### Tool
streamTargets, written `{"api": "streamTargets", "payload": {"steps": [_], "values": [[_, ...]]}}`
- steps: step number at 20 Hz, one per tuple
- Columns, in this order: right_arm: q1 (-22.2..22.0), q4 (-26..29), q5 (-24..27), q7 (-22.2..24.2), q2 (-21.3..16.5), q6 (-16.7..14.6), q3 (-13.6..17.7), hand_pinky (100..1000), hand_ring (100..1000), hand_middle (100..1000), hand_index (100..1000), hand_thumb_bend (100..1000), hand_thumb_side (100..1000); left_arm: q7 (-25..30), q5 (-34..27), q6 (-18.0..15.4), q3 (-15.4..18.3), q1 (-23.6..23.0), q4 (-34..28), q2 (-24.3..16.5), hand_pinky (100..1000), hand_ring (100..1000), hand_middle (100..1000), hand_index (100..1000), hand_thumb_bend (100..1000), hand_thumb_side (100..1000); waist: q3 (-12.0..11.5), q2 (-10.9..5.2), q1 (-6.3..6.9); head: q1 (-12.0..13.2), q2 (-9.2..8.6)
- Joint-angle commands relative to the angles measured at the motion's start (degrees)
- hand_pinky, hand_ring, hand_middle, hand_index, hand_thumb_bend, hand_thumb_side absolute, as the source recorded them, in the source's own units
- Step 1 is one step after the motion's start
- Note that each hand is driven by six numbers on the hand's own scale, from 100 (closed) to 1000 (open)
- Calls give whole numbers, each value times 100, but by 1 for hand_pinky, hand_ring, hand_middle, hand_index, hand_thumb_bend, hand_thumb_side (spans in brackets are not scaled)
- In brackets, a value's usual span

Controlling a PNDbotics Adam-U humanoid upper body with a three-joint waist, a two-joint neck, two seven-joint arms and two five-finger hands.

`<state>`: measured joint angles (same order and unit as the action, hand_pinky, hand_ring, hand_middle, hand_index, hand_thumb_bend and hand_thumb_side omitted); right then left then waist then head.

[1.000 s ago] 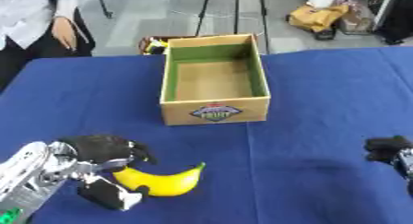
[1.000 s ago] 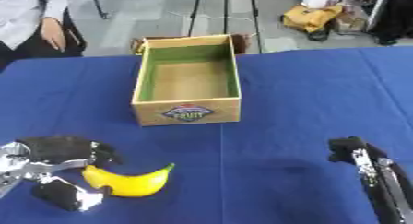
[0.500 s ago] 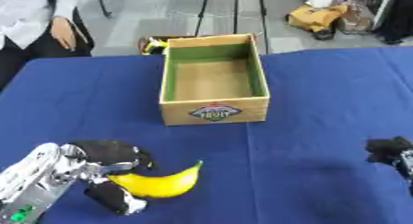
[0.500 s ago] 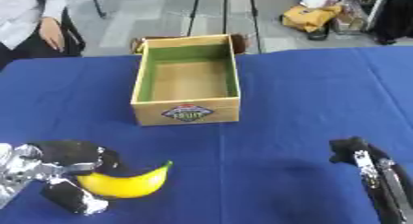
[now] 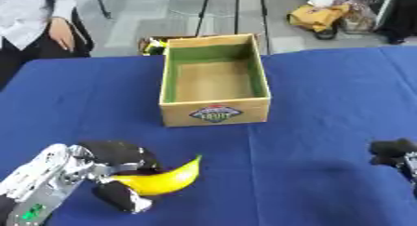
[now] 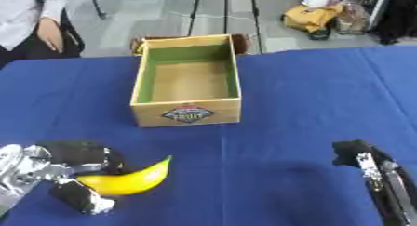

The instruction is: Pick up objects on the table and place them in the box.

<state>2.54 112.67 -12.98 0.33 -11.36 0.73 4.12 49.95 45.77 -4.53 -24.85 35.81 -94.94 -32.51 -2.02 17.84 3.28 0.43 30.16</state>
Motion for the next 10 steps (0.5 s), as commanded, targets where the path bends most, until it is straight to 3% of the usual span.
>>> {"api": "streamTargets", "payload": {"steps": [1,10], "values": [[35,51,-50,26,-37,-3,-6,771,766,485,711,100,1000,-27,58,-60,-17,61,12,-55,508,753,778,884,286,751,8,-76,-7,21,-20],[29,41,-68,33,-35,9,-1,771,767,485,711,100,997,-213,263,-160,-63,62,-68,-74,489,730,716,827,240,743,9,-77,4,15,-3]]}}
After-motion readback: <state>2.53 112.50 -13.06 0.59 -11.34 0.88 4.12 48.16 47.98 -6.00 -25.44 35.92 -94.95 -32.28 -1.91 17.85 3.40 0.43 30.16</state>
